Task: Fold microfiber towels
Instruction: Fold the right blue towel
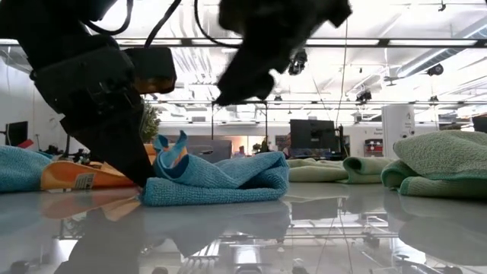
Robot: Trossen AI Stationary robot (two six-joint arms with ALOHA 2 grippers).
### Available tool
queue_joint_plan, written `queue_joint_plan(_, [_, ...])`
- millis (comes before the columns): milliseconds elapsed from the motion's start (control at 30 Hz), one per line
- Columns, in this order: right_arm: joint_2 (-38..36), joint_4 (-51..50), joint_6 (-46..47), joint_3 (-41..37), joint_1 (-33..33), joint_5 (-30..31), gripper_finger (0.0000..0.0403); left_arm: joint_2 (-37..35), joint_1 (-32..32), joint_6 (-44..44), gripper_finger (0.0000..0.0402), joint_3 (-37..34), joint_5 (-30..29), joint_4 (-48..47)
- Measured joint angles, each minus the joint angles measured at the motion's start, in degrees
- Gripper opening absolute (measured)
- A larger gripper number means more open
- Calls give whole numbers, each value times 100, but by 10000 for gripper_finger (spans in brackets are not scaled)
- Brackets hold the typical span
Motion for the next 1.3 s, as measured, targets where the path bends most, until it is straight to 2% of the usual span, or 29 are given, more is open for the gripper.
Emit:
queue_joint_plan(233, [-551,250,-750,-976,327,5,203,-5,-2,2,3,40,-2,-79])
queue_joint_plan(400, [-638,1157,-578,-1721,378,42,202,-22,0,4,3,66,-5,-76])
queue_joint_plan(600, [-552,1954,-474,-2313,375,454,188,-22,2,-7,3,57,-152,-71])
queue_joint_plan(800, [-391,2544,-344,-2565,375,452,150,-22,2,-4,3,42,-275,-71])
queue_joint_plan(1000, [-155,2673,-373,-2595,375,454,108,-22,2,-7,3,28,-280,-72])
queue_joint_plan(1167, [-146,2702,-372,-2565,377,454,55,-22,4,-9,3,17,-290,-71])
queue_joint_plan(1300, [-247,2615,-342,-2565,435,463,15,-22,7,-13,3,7,-567,-70])
